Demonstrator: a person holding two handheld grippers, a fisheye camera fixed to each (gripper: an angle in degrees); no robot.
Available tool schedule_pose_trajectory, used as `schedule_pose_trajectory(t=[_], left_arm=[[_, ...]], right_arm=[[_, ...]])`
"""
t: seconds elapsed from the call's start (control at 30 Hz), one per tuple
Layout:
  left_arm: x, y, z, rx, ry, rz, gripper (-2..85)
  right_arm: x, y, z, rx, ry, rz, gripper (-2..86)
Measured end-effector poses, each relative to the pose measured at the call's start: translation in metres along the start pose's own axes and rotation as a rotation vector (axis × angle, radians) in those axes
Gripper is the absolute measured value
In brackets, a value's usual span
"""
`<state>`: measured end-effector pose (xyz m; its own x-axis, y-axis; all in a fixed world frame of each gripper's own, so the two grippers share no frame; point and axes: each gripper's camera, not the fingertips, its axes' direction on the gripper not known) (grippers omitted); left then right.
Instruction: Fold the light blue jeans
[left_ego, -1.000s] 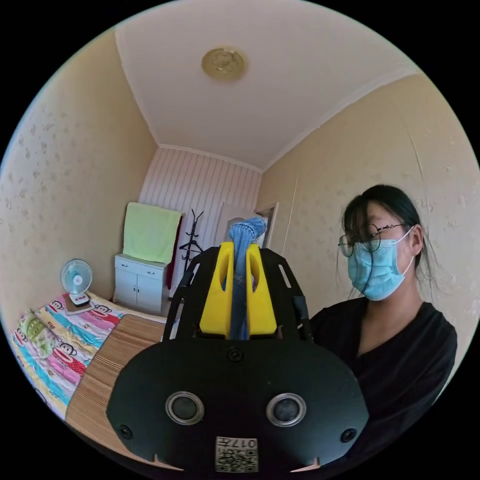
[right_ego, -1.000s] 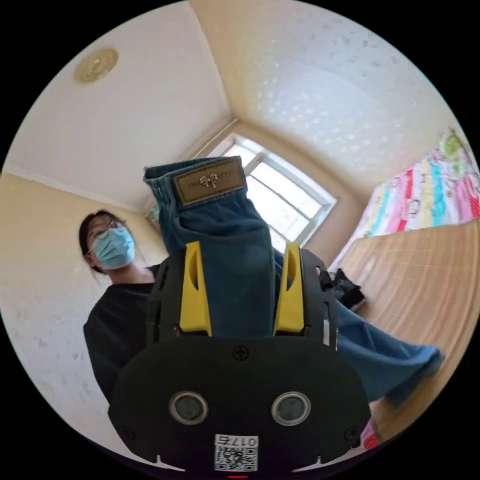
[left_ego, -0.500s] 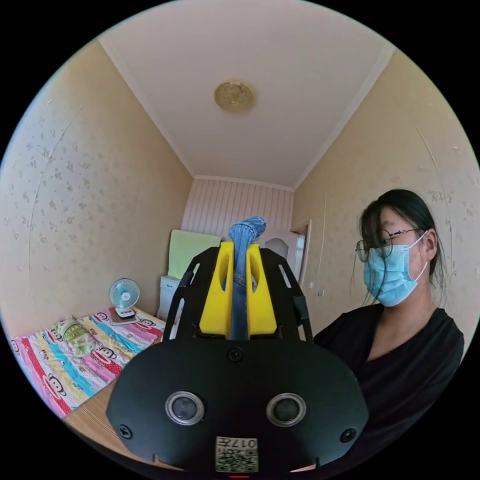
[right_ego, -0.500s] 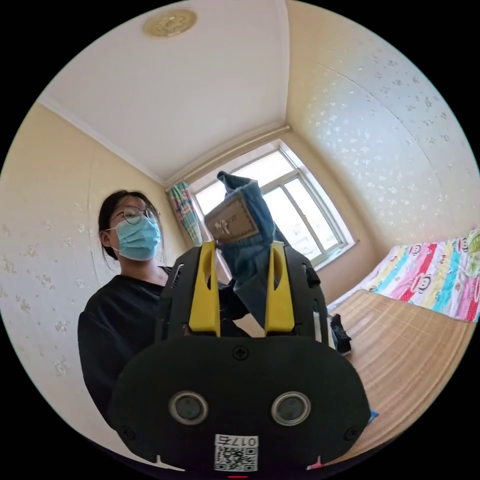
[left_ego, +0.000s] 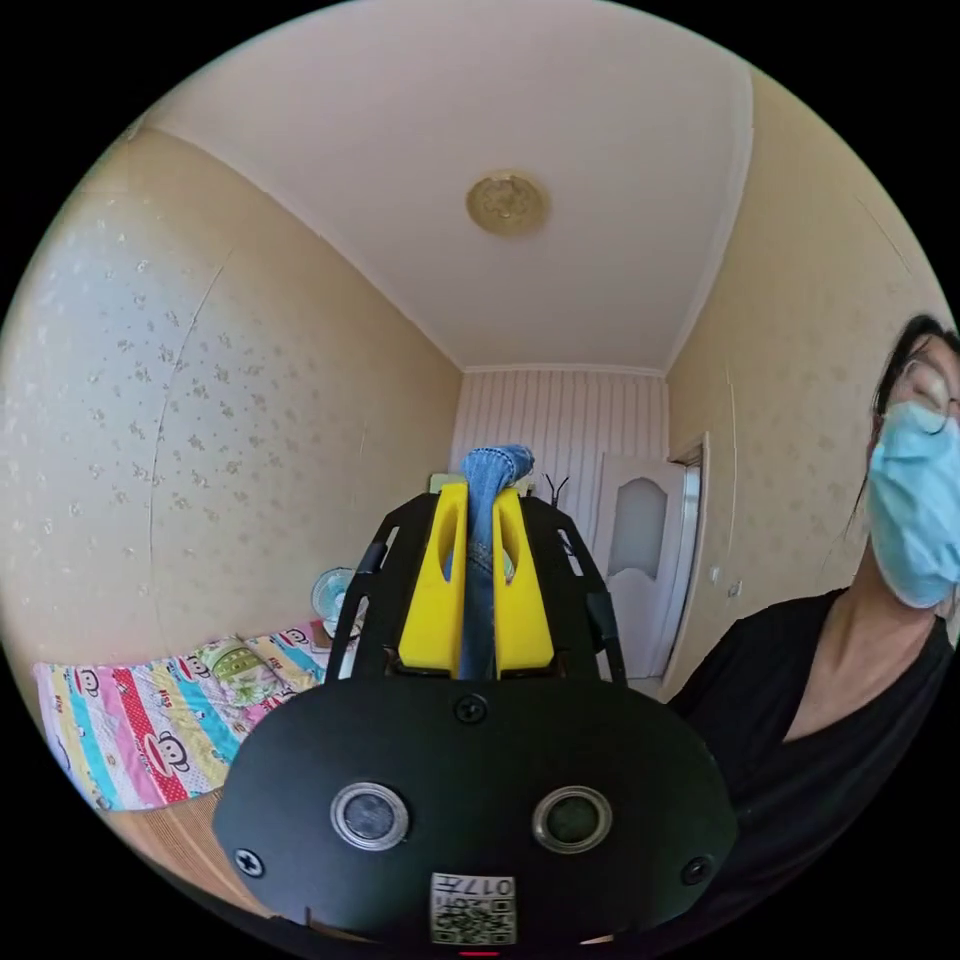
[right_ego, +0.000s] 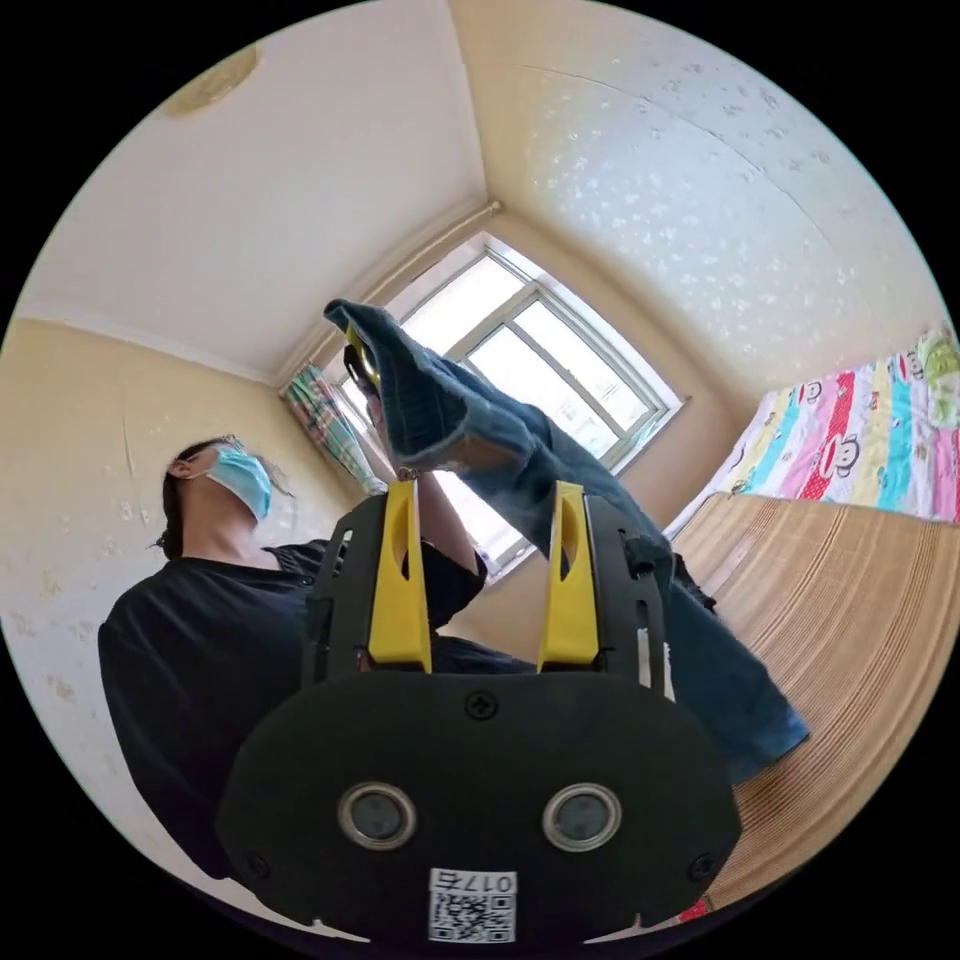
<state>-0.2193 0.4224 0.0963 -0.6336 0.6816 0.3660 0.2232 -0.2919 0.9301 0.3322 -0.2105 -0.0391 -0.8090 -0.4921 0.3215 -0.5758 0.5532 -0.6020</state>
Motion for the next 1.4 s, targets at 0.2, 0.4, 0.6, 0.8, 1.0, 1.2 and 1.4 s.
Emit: schedule_pose_trajectory(t=[0.2, 0.4, 0.6, 0.8, 1.0, 1.2, 1.4], left_arm=[[0.025, 0.005, -0.023, 0.006, -0.042, -0.012, 4.3], [0.049, -0.006, -0.027, -0.01, -0.184, -0.016, 4.4], [0.056, -0.018, -0.049, 0.039, -0.195, -0.04, 4.4], [0.055, -0.029, -0.06, 0.044, -0.179, -0.076, 4.4], [0.056, -0.037, -0.066, 0.033, -0.158, -0.112, 4.4], [0.061, -0.043, -0.076, 0.015, -0.115, -0.139, 4.5], [0.068, -0.05, -0.085, 0.003, -0.105, -0.141, 4.6]], right_arm=[[0.03, 0.011, 0.002, -0.015, -0.141, -0.033, 14.0], [0.039, 0.034, 0.004, -0.04, -0.071, -0.038, 15.7], [0.037, 0.048, 0.01, -0.093, -0.011, -0.069, 19.6], [0.03, 0.038, 0.034, -0.126, 0.06, -0.105, 6.9], [0.021, 0.035, 0.04, -0.069, 0.188, -0.119, 15.0], [0.015, 0.051, 0.016, 0.116, 0.352, -0.172, 24.3], [0.028, 0.032, 0.049, 0.02, 0.249, -0.227, 30.0]])
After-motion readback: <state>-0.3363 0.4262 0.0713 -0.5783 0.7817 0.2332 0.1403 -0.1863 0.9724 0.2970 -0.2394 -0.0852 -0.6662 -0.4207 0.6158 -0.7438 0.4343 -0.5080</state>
